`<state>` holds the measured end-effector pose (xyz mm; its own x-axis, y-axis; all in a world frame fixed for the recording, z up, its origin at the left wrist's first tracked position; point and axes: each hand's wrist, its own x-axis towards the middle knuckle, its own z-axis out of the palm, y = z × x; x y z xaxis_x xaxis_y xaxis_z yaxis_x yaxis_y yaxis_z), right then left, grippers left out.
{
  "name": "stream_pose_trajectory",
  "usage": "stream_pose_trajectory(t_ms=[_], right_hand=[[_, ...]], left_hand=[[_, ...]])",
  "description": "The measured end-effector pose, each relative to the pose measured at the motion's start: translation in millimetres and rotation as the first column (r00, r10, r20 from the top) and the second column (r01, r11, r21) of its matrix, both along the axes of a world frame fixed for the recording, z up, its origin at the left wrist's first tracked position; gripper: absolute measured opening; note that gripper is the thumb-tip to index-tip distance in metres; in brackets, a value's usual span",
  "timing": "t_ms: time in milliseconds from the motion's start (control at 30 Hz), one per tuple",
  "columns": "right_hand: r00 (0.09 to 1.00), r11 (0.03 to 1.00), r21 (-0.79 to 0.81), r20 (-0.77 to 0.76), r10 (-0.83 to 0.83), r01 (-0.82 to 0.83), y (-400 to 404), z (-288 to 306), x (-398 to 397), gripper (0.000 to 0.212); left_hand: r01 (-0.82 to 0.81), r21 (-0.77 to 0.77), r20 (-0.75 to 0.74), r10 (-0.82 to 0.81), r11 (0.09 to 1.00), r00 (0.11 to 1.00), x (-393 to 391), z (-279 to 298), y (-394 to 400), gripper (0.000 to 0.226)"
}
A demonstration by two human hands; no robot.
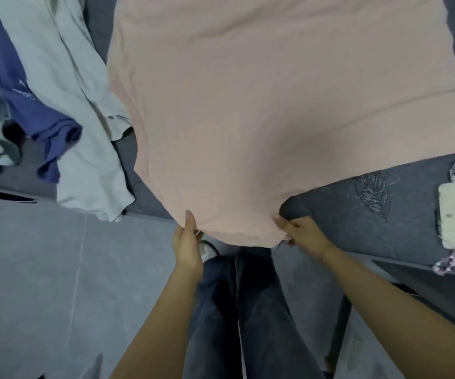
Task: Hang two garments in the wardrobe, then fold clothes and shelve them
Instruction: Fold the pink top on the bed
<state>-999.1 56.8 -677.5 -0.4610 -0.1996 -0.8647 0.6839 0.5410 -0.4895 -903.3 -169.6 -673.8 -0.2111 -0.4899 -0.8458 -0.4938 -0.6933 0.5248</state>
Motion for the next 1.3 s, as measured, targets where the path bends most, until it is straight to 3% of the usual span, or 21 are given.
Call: stream_pose_trajectory(t_ms=[133,200,300,367,467,567,633,700,767,833,900,1000,1067,1100,1167,1233,1300], right_hand=[[0.994,0.999,-0.039,-0.107,0.009,-0.013,-1,0,6,0.023],[0.977,0.999,-0.028,-0.211,0.018,-0.025,-9,0,13,0.030],[0.956,0.999,0.047,-0.292,0.013,0.000,-22,-4,23,0.017],[0.964,0.990,0.110,-0.259,-0.053,0.084,-24,-9,30,0.042],[0.965,0.957,0.220,-0.220,-0.142,0.191,-23,-9,40,0.048],[0.969,0.932,0.315,-0.221,-0.112,0.179,-16,-9,47,0.038],[0.946,0.919,0.257,-0.208,-0.249,0.298,-9,-2,43,0.023],[0.846,0.837,0.126,-0.122,-0.519,0.532,2,6,33,0.017],[0.687,0.687,-0.012,0.036,-0.726,0.726,17,13,17,0.029],[0.540,0.527,-0.120,0.182,-0.822,0.841,37,17,-1,0.042],[0.441,0.412,-0.163,0.241,-0.865,0.897,58,19,-22,0.049],[0.337,0.291,-0.209,0.238,-0.911,0.934,88,14,-62,0.055],[0.302,0.250,-0.240,0.214,-0.929,0.938,104,9,-96,0.055],[0.284,0.235,-0.243,0.193,-0.939,0.941,112,8,-113,0.052],[0.269,0.226,-0.242,0.161,-0.950,0.944,127,4,-143,0.034],[0.251,0.219,-0.223,0.130,-0.959,0.950,136,3,-164,0.018],[0.249,0.228,-0.206,0.085,-0.965,0.952,143,3,-177,0.012]], left_hand=[[0.255,0.027,0.013,-0.255,0.967,0.967,14,-4,8,0.028],[0.313,0.060,0.038,-0.316,0.948,0.948,18,-7,14,0.031],[0.277,0.027,0.059,-0.278,0.960,0.959,26,-10,17,0.024],[0.270,-0.018,0.119,-0.266,0.963,0.956,35,-10,17,0.019],[0.312,-0.015,0.215,-0.301,0.950,0.929,48,-12,15,0.040],[0.326,-0.013,0.268,-0.310,0.945,0.912,45,-8,9,0.014],[0.353,-0.183,0.349,-0.274,0.918,0.896,37,0,7,0.023],[0.459,-0.419,0.355,-0.323,0.784,0.877,27,13,9,0.025],[0.559,-0.534,0.266,-0.501,0.635,0.824,9,25,18,0.020],[0.657,-0.540,0.178,-0.692,0.526,0.700,-13,29,37,0.021],[0.764,-0.538,0.154,-0.849,0.357,0.505,-36,27,62,0.027],[0.828,-0.559,0.320,-0.932,-0.039,0.172,-70,12,100,0.042],[0.833,-0.501,0.496,-0.867,-0.235,0.053,-89,2,120,0.054],[0.848,-0.456,0.565,-0.824,-0.270,0.041,-98,-3,127,0.056],[0.892,-0.400,0.622,-0.777,-0.211,0.095,-111,-7,137,0.056],[0.906,-0.416,0.588,-0.782,-0.076,0.205,-117,-5,143,0.052],[0.868,-0.488,0.465,-0.813,0.097,0.352,-116,-4,142,0.048]])
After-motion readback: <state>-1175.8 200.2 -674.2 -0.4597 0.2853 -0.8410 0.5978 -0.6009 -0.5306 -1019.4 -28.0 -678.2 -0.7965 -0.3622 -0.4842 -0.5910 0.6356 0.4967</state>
